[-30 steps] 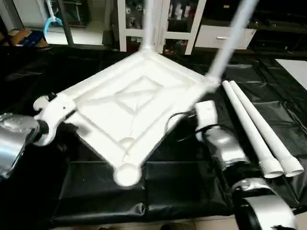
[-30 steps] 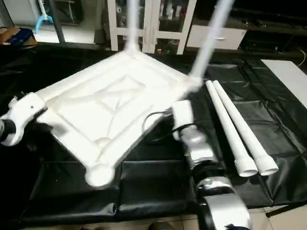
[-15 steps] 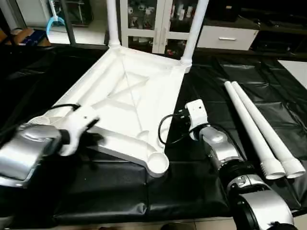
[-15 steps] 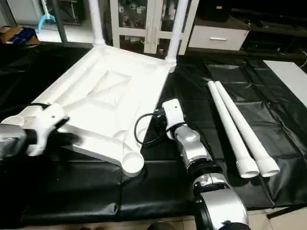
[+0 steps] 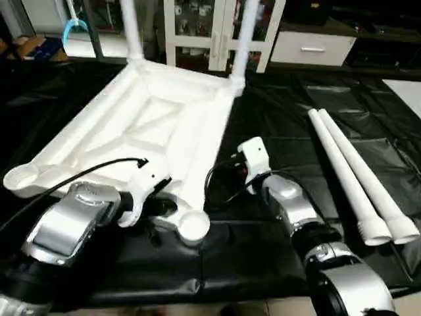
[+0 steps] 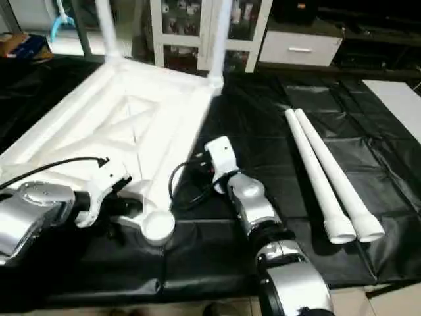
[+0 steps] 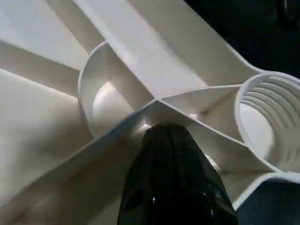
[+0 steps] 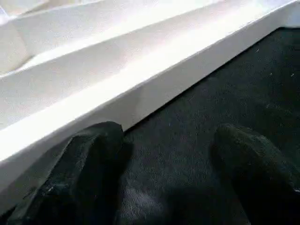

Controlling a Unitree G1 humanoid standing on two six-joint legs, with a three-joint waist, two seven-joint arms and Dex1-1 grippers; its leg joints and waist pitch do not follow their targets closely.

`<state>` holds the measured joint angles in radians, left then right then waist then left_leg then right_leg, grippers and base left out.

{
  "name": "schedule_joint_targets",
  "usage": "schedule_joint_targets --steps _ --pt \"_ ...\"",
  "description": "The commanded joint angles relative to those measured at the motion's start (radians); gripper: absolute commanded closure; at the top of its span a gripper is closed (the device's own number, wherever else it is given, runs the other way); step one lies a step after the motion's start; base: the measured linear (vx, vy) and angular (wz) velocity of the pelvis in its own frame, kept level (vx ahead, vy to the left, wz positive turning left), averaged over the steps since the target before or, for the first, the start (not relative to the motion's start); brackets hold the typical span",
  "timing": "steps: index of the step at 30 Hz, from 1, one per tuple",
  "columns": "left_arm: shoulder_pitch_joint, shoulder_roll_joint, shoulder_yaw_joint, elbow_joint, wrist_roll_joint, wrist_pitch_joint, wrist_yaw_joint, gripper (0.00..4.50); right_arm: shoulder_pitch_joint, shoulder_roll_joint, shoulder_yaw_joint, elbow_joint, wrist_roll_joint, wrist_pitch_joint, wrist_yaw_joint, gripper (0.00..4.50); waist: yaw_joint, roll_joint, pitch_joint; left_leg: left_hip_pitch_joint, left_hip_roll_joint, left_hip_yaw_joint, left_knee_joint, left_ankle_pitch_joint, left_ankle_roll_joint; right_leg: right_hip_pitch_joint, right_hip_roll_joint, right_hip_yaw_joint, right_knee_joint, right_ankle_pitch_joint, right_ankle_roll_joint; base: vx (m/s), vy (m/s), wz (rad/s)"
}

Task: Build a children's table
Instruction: Rotate table base, then pick table leg

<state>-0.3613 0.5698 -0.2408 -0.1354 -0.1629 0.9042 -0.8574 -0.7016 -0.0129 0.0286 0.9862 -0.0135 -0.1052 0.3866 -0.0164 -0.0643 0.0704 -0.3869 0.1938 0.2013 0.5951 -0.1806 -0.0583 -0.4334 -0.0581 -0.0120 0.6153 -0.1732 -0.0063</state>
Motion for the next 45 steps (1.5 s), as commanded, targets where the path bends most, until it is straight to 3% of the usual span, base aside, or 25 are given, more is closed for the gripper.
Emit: schedule_joint_targets --steps 1,2,9,14,16,18,19,21,22,23,24,26,27,30,32,33,34,35,36,37,40,41,43,45 --pt "-0.015 -0.035 -0.022 0.019 -0.013 -0.03 0.015 4.42 -0.038 0.022 -0.004 -0.02 0.012 -0.051 0.004 0.61 0.007 0.021 -0.061 0.025 0.031 -0.012 -0.07 -0.213 -0.013 0.051 -0.051 0.031 -0.061 -0.147 -0.223 0.0 0.0 0.0" --pt "-0.021 -0.047 -0.016 0.026 -0.015 -0.039 0.02 4.42 -0.045 0.017 -0.01 -0.015 0.011 -0.054 0.004 0.61 0.007 0.025 -0.065 0.024 0.03 -0.013 -0.069 -0.21 -0.015 0.053 -0.051 0.03 -0.059 -0.135 -0.221 0.0 0.0 0.0" --pt "-0.054 -0.123 -0.019 0.05 -0.008 -0.052 0.071 4.42 -0.047 0.009 0.002 -0.014 0.01 -0.064 0.028 0.61 0.015 0.019 -0.071 0.021 0.028 -0.011 -0.063 -0.171 0.008 0.058 -0.052 0.03 -0.054 -0.087 -0.228 0.0 0.0 0.0" --pt "-0.071 -0.167 -0.015 0.077 0.018 -0.126 0.126 4.42 -0.002 -0.024 -0.003 -0.116 0.017 -0.044 0.039 0.61 0.023 0.016 -0.076 0.022 0.03 -0.011 -0.059 -0.148 0.03 0.059 -0.052 0.028 -0.053 -0.06 -0.232 0.0 0.0 0.0" --pt "-0.082 -0.162 0.018 0.072 0.017 -0.196 0.13 4.42 0.065 -0.059 -0.01 -0.293 0.04 0.025 0.075 0.61 0.031 0.013 -0.079 0.022 0.032 -0.012 -0.058 -0.124 0.041 0.063 -0.052 0.029 -0.05 -0.026 -0.226 0.0 0.0 0.0" --pt "-0.085 -0.16 0.031 0.065 0.01 -0.202 0.126 4.42 0.086 -0.069 -0.012 -0.348 0.048 0.048 0.084 0.61 0.036 0.012 -0.082 0.027 0.032 -0.011 -0.057 -0.095 0.047 0.061 -0.048 0.027 -0.043 0.011 -0.222 0.0 0.0 0.0" --pt "-0.086 -0.144 0.068 0.002 -0.042 -0.177 0.082 4.42 0.131 -0.1 -0.032 -0.5 0.081 0.158 0.084 0.61 0.043 0.021 -0.081 0.028 0.029 -0.01 -0.057 -0.082 0.043 0.064 -0.045 0.028 -0.043 0.032 -0.215 0.0 0.0 0.0" --pt "-0.085 -0.134 0.086 -0.039 -0.074 -0.153 0.053 4.42 0.147 -0.118 -0.045 -0.566 0.091 0.221 0.074 0.61 0.05 0.017 -0.084 0.031 0.029 -0.011 -0.056 -0.061 0.035 0.066 -0.045 0.028 -0.038 0.06 -0.213 0.0 0.0 0.0" --pt "-0.083 -0.124 0.105 -0.096 -0.122 -0.119 0.013 4.47 0.146 -0.144 -0.07 -0.608 0.105 0.298 0.061 0.45 0.052 0.028 -0.082 0.033 0.027 -0.011 -0.057 -0.066 0.025 0.064 -0.042 0.027 -0.038 0.062 -0.216 0.0 0.0 0.0" --pt "-0.084 -0.123 0.111 -0.119 -0.143 -0.1 0.0 4.5 0.13 -0.158 -0.087 -0.599 0.095 0.322 0.035 0.35 0.051 0.032 -0.082 0.032 0.027 -0.011 -0.057 -0.085 0.011 0.062 -0.042 0.026 -0.04 0.044 -0.218 0.0 0.0 0.0" --pt "-0.087 -0.12 0.118 -0.142 -0.167 -0.074 -0.016 4.5 0.109 -0.182 -0.099 -0.58 0.078 0.35 0.016 0.35 0.049 0.027 -0.078 0.032 0.026 -0.008 -0.059 -0.11 0.002 0.059 -0.04 0.025 -0.046 0.012 -0.217 0.0 0.0 0.0" --pt "-0.1 -0.12 0.129 -0.162 -0.193 -0.053 -0.026 4.5 0.07 -0.227 -0.117 -0.533 0.039 0.372 -0.011 0.16 0.045 0.031 -0.074 0.034 0.022 -0.01 -0.06 -0.201 -0.039 0.058 -0.043 0.026 -0.056 -0.13 -0.199 0.0 0.0 0.0" --pt "-0.122 -0.14 0.148 -0.149 -0.192 -0.05 0.004 4.5 0.042 -0.26 -0.13 -0.489 0.019 0.39 -0.028 0.06 0.042 0.027 -0.074 0.034 0.021 -0.009 -0.058 -0.22 -0.049 0.056 -0.043 0.027 -0.061 -0.17 -0.187 0.0 0.0 0.0" --pt "-0.172 -0.2 0.187 -0.08 -0.161 -0.06 0.118 4.5 0.011 -0.307 -0.163 -0.436 0.017 0.44 -0.058 0.06 0.042 0.025 -0.073 0.037 0.018 -0.006 -0.053 -0.241 -0.052 0.051 -0.038 0.028 -0.071 -0.214 -0.167 0.0 0.0 0.0" --pt "-0.194 -0.237 0.183 0.022 -0.054 -0.124 0.257 4.5 -0.01 -0.36 -0.17 -0.369 0.039 0.51 -0.038 0.06 0.037 0.019 -0.073 0.029 0.016 -0.013 -0.053 -0.257 -0.047 0.057 -0.037 0.023 -0.076 -0.262 -0.146 0.0 0.0 0.0" --pt "-0.194 -0.237 0.183 0.022 -0.054 -0.124 0.257 4.5 -0.01 -0.36 -0.17 -0.369 0.039 0.51 -0.038 0.06 0.04 0.021 -0.073 0.032 0.015 -0.013 -0.052 -0.262 -0.044 0.056 -0.037 0.023 -0.08 -0.274 -0.136 0.0 0.0 0.0" --pt "-0.193 -0.238 0.174 0.034 -0.036 -0.145 0.272 4.5 -0.007 -0.372 -0.169 -0.375 0.046 0.537 -0.034 0.06 0.039 0.017 -0.076 0.026 0.016 -0.016 -0.051 -0.245 -0.038 0.061 -0.042 0.024 -0.077 -0.267 -0.131 0.0 0.0 0.0" --pt "-0.177 -0.238 0.16 0.013 -0.047 -0.151 0.253 4.5 -0.01 -0.4 -0.165 -0.372 0.058 0.6 -0.01 0.06 0.038 0.016 -0.082 0.019 0.017 -0.019 -0.052 -0.208 -0.034 0.069 -0.043 0.022 -0.071 -0.234 -0.134 0.0 0.0 0.0" --pt "-0.176 -0.238 0.159 0.011 -0.048 -0.152 0.251 4.5 -0.01 -0.401 -0.164 -0.371 0.058 0.604 -0.009 0.06 0.038 0.016 -0.085 0.02 0.017 -0.02 -0.05 -0.187 -0.031 0.07 -0.043 0.021 -0.066 -0.203 -0.145 0.0 0.0 0.0" --pt "-0.161 -0.237 0.142 -0.03 -0.063 -0.171 0.219 4.5 -0.021 -0.428 -0.157 -0.351 0.051 0.633 0.004 0.06 0.036 0.015 -0.088 0.018 0.019 -0.017 -0.046 -0.142 -0.01 0.068 -0.043 0.021 -0.059 -0.113 -0.183 0.0 0.0 0.0" --pt "-0.15 -0.242 0.132 -0.089 -0.104 -0.174 0.186 4.5 -0.061 -0.465 -0.145 -0.286 0.015 0.678 -0.002 0.06 0.037 0.015 -0.089 0.018 0.021 -0.014 -0.043 -0.116 0.012 0.07 -0.044 0.02 -0.053 -0.053 -0.226 0.0 0.0 0.0" --pt "-0.15 -0.245 0.132 -0.093 -0.108 -0.173 0.184 4.5 -0.067 -0.47 -0.141 -0.276 0.006 0.683 -0.007 0.06 0.035 0.014 -0.088 0.017 0.02 -0.013 -0.042 -0.111 0.019 0.07 -0.044 0.019 -0.053 -0.044 -0.241 0.0 0.0 0.0" --pt "-0.15 -0.254 0.125 -0.105 -0.118 -0.17 0.182 4.5 -0.095 -0.497 -0.138 -0.214 0.006 0.723 0.024 0.06 0.035 0.01 -0.085 0.019 0.021 -0.01 -0.04 -0.129 0.023 0.068 -0.045 0.021 -0.056 -0.075 -0.246 0.0 0.0 0.0" --pt "-0.147 -0.254 0.11 -0.099 -0.112 -0.168 0.184 4.5 -0.11 -0.516 -0.134 -0.168 0.012 0.752 0.037 0.06 0.035 0.012 -0.081 0.021 0.021 -0.01 -0.041 -0.158 0.022 0.065 -0.044 0.02 -0.062 -0.119 -0.24 0.0 0.0 0.0"
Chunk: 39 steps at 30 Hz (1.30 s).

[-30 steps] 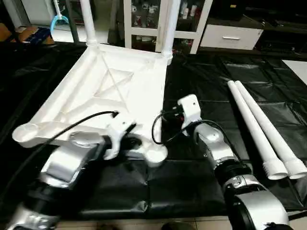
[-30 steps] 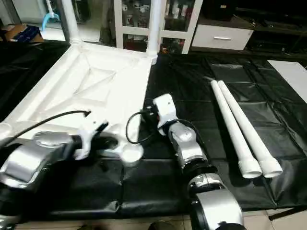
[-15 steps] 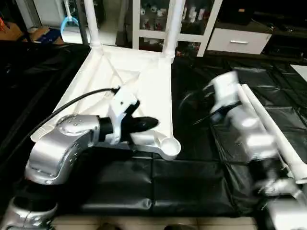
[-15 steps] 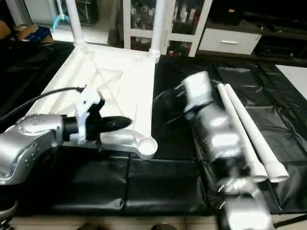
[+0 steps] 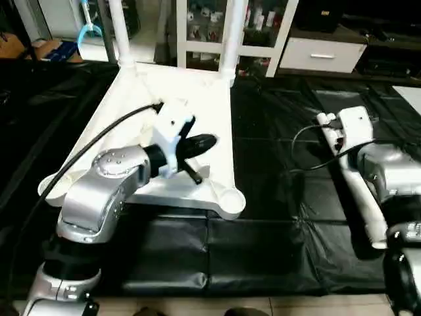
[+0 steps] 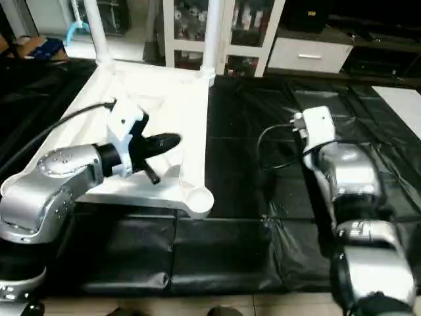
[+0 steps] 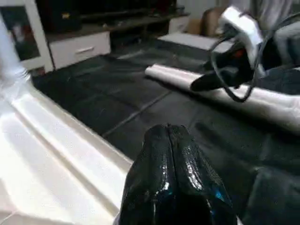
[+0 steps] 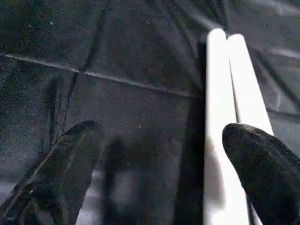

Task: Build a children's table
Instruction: Pick table leg

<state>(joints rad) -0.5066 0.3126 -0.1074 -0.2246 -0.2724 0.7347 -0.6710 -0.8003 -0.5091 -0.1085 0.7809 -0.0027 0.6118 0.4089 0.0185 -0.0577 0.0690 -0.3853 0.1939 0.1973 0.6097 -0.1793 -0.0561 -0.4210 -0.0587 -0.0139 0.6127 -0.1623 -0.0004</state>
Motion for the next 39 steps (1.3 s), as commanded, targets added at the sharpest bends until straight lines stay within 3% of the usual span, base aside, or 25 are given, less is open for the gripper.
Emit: schedule_joint_targets --steps 1,7,16,21,22,31,39 --pt "0.002 0.007 -0.033 -0.009 0.003 0.0 -0.004 4.5 -0.014 -0.026 0.004 0.051 0.001 0.05 0.015 0.06 0.001 0.007 -0.078 0.023 0.022 -0.006 -0.054 -0.185 0.013 0.049 -0.043 0.022 -0.062 -0.169 -0.237 0.0 0.0 0.0" --pt "0.032 0.052 -0.08 -0.046 -0.006 0.021 -0.058 4.5 -0.015 -0.053 0.006 0.108 -0.004 0.108 0.008 0.06 0.004 0.002 -0.075 0.021 0.023 -0.009 -0.058 -0.196 -0.013 0.048 -0.046 0.021 -0.064 -0.221 -0.207 0.0 0.0 0.0" --pt "0.038 0.082 -0.105 -0.106 -0.065 0.055 -0.119 4.5 -0.024 -0.086 -0.006 0.231 -0.02 0.079 -0.023 0.06 0.009 0.006 -0.074 0.021 0.021 -0.007 -0.055 -0.201 -0.021 0.046 -0.045 0.021 -0.063 -0.208 -0.216 0.0 0.0 0.0" --pt "0.042 0.096 -0.116 -0.116 -0.067 0.057 -0.133 4.5 -0.005 -0.091 -0.002 0.257 -0.005 0.114 0.022 0.06 0.008 0.005 -0.073 0.021 0.021 -0.007 -0.055 -0.206 -0.019 0.046 -0.043 0.021 -0.063 -0.209 -0.215 0.0 0.0 0.0" --pt "0.042 0.099 -0.115 -0.116 -0.067 0.059 -0.136 4.5 -0.003 -0.091 0.0 0.265 -0.004 0.114 0.027 0.06 0.009 0.011 -0.073 0.02 0.021 -0.008 -0.056 -0.207 -0.02 0.047 -0.044 0.021 -0.062 -0.208 -0.216 0.0 0.0 0.0" --pt "0.034 0.124 -0.115 -0.121 -0.08 0.065 -0.14 4.5 -0.004 -0.082 -0.025 0.321 0.027 0.112 0.046 0.06 0.009 0.01 -0.073 0.022 0.022 -0.008 -0.056 -0.214 -0.023 0.047 -0.044 0.019 -0.062 -0.204 -0.227 0.0 0.0 0.0" --pt "0.03 0.133 -0.112 -0.119 -0.082 0.062 -0.143 4.5 -0.012 -0.075 -0.017 0.321 0.026 0.099 0.057 0.69 0.01 0.009 -0.074 0.021 0.022 -0.008 -0.055 -0.21 -0.023 0.048 -0.046 0.019 -0.062 -0.216 -0.227 0.0 0.0 0.0"
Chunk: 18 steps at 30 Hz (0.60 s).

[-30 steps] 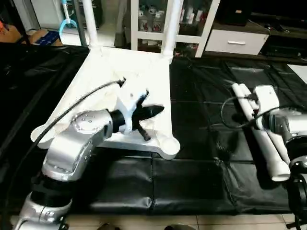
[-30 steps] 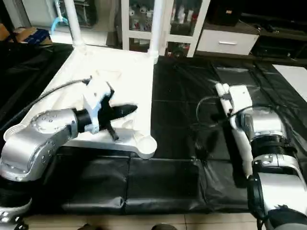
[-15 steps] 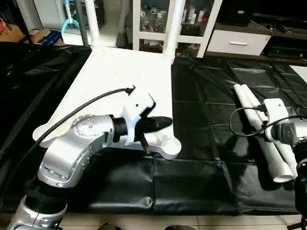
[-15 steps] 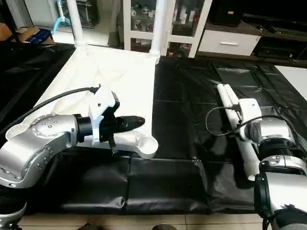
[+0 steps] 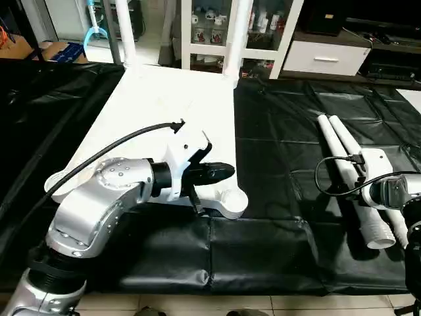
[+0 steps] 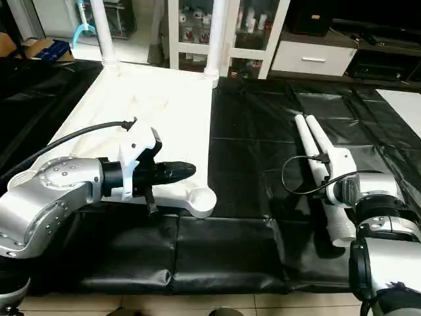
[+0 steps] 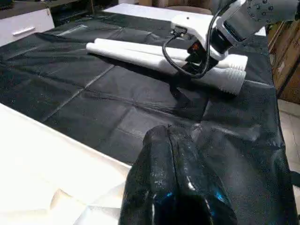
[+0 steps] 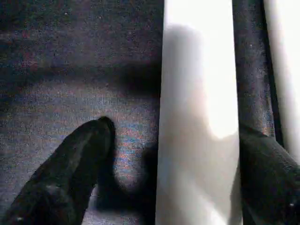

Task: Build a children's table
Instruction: Pick table leg

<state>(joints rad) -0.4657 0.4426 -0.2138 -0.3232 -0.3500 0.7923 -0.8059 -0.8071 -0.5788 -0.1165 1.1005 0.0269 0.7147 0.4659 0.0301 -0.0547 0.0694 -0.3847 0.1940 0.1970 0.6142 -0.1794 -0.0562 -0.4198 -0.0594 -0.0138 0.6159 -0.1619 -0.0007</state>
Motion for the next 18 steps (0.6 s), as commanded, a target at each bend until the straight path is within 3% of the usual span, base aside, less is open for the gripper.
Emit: schedule_joint_targets --steps 1,18 --pt "-0.012 0.006 -0.005 -0.019 -0.007 0.004 -0.006 4.5 -0.011 -0.006 -0.005 0.007 -0.003 -0.012 -0.002 0.79 -0.001 0.007 -0.075 0.021 0.023 -0.008 -0.06 -0.209 -0.024 0.046 -0.045 0.019 -0.065 -0.216 -0.226 0.0 0.0 0.0" --pt "-0.022 0.008 0.002 -0.007 -0.011 -0.005 0.01 4.5 -0.012 -0.007 -0.004 0.009 0.003 -0.03 -0.018 2.24 -0.001 0.006 -0.076 0.021 0.022 -0.008 -0.059 -0.209 -0.026 0.046 -0.045 0.019 -0.064 -0.215 -0.224 0.0 0.0 0.0"
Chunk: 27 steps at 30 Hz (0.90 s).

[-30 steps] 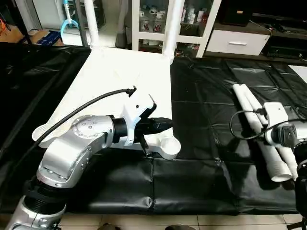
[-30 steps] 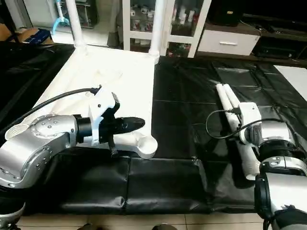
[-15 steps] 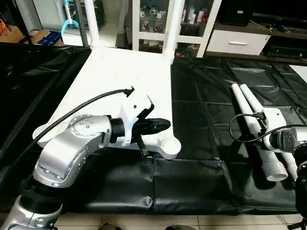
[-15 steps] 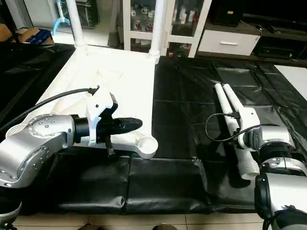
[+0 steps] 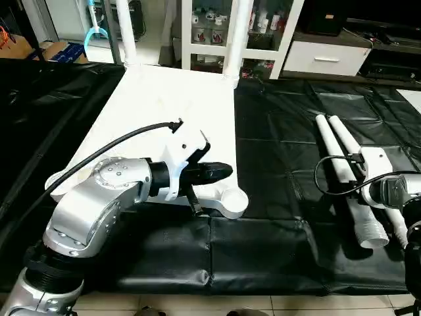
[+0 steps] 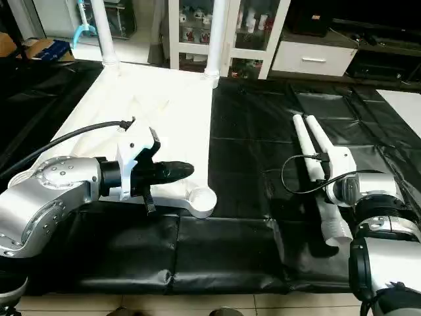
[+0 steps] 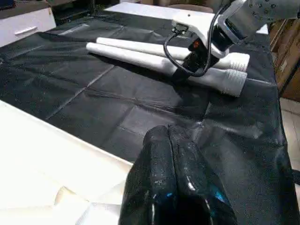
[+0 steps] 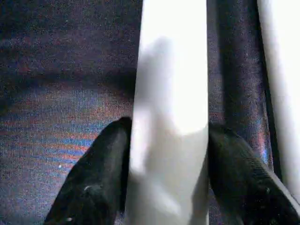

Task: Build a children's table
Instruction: Pick table leg

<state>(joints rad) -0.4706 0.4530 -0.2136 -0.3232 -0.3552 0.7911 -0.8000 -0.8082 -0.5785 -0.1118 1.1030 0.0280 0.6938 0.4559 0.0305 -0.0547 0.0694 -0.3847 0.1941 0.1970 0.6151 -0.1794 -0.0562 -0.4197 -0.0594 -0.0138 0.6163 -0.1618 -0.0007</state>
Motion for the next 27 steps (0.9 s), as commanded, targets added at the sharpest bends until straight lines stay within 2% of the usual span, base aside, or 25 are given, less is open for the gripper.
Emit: schedule_joint_targets --steps 1,4,12,16,17,18,19,20,21,22,23,24,25,26,27 --pt "-0.021 -0.014 0.012 0.003 -0.008 -0.004 0.017 4.5 -0.01 -0.007 -0.011 0.005 0.004 -0.007 -0.006 2.42 -0.002 0.006 -0.075 0.021 0.022 -0.007 -0.06 -0.208 -0.025 0.046 -0.044 0.019 -0.065 -0.213 -0.225 0.0 0.0 0.0" --pt "-0.027 -0.029 0.025 0.017 -0.007 -0.006 0.035 4.5 -0.007 -0.006 -0.012 0.0 0.008 -0.005 -0.005 2.66 -0.002 0.008 -0.076 0.02 0.021 -0.007 -0.059 -0.208 -0.025 0.047 -0.044 0.019 -0.065 -0.204 -0.228 0.0 0.0 0.0" --pt "-0.037 -0.05 0.038 0.043 0.014 -0.027 0.078 4.5 0.005 -0.005 -0.01 -0.038 0.01 0.005 -0.01 2.71 -0.001 0.007 -0.077 0.019 0.022 -0.009 -0.059 -0.21 -0.023 0.047 -0.044 0.019 -0.065 -0.213 -0.224 0.0 0.0 0.0" --pt "-0.056 -0.084 0.075 0.07 0.012 -0.01 0.136 4.5 0.012 0.0 -0.042 -0.117 0.053 0.005 0.021 2.71 0.0 0.007 -0.079 0.02 0.021 -0.007 -0.058 -0.2 -0.016 0.049 -0.043 0.02 -0.064 -0.186 -0.223 0.0 0.0 0.0" --pt "-0.075 -0.127 0.113 0.101 0.002 0.008 0.191 4.5 0.031 0.015 -0.065 -0.199 0.095 -0.01 0.06 2.71 0.001 0.006 -0.08 0.02 0.021 -0.009 -0.058 -0.196 -0.012 0.05 -0.044 0.019 -0.064 -0.186 -0.225 0.0 0.0 0.0" --pt "-0.1 -0.182 0.164 0.134 -0.022 0.034 0.253 4.5 0.063 0.04 -0.092 -0.319 0.159 -0.024 0.116 2.71 0.0 0.013 -0.079 0.02 0.022 -0.006 -0.059 -0.207 -0.011 0.051 -0.043 0.021 -0.064 -0.184 -0.227 0.0 0.0 0.0" --pt "-0.122 -0.226 0.209 0.159 -0.056 0.065 0.293 4.5 0.092 0.06 -0.108 -0.426 0.212 -0.024 0.165 2.71 0.003 0.008 -0.081 0.02 0.022 -0.008 -0.056 -0.197 -0.003 0.057 -0.041 0.022 -0.063 -0.147 -0.22 0.0 0.0 0.0" --pt "-0.14 -0.263 0.248 0.172 -0.099 0.093 0.314 4.5 0.12 0.077 -0.12 -0.528 0.269 -0.004 0.215 2.71 0.006 0.005 -0.083 0.016 0.019 -0.008 -0.057 -0.174 0.02 0.065 -0.043 0.023 -0.061 -0.117 -0.22 0.0 0.0 0.0" --pt "-0.149 -0.281 0.268 0.175 -0.127 0.108 0.319 4.18 0.135 0.085 -0.124 -0.584 0.301 0.014 0.243 2.72 0.004 0.002 -0.086 0.012 0.021 -0.014 -0.061 -0.147 0.038 0.069 -0.048 0.019 -0.059 -0.11 -0.228 0.0 0.0 0.0" --pt "-0.149 -0.281 0.268 0.175 -0.127 0.108 0.319 4.18 0.135 0.085 -0.124 -0.584 0.301 0.014 0.243 2.72 0.006 0.002 -0.087 0.013 0.023 -0.014 -0.059 -0.141 0.043 0.065 -0.05 0.018 -0.059 -0.117 -0.235 0.0 0.0 0.0" --pt "-0.159 -0.301 0.292 0.175 -0.167 0.127 0.32 4.09 0.165 0.091 -0.118 -0.683 0.358 0.05 0.295 2.72 0.01 0.002 -0.085 0.02 0.022 -0.009 -0.056 -0.15 0.053 0.058 -0.048 0.019 -0.065 -0.143 -0.245 0.0 0.0 0.0" --pt "-0.168 -0.318 0.308 0.174 -0.201 0.137 0.318 4.09 0.196 0.095 -0.11 -0.776 0.421 0.082 0.35 2.72 0.015 0.0 -0.083 0.019 0.021 -0.008 -0.057 -0.146 0.057 0.061 -0.047 0.021 -0.066 -0.144 -0.245 0.0 0.0 0.0" --pt "-0.175 -0.331 0.32 0.172 -0.226 0.145 0.318 3.92 0.223 0.097 -0.104 -0.853 0.473 0.107 0.394 2.72 0.021 0.007 -0.084 0.023 0.028 -0.009 -0.058 -0.143 0.064 0.055 -0.048 0.021 -0.065 -0.143 -0.246 0.0 0.0 0.0" --pt "-0.182 -0.342 0.327 0.173 -0.245 0.14 0.316 3.78 0.257 0.093 -0.087 -0.935 0.525 0.129 0.445 2.72 0.026 0.008 -0.086 0.024 0.029 -0.011 -0.058 -0.131 0.064 0.058 -0.047 0.019 -0.063 -0.14 -0.242 0.0 0.0 0.0" --pt "-0.187 -0.35 0.331 0.174 -0.254 0.135 0.317 3.71 0.28 0.087 -0.07 -0.985 0.557 0.145 0.48 2.72 0.025 0.006 -0.084 0.023 0.03 -0.01 -0.059 -0.132 0.067 0.055 -0.046 0.019 -0.067 -0.142 -0.241 0.0 0.0 0.0"
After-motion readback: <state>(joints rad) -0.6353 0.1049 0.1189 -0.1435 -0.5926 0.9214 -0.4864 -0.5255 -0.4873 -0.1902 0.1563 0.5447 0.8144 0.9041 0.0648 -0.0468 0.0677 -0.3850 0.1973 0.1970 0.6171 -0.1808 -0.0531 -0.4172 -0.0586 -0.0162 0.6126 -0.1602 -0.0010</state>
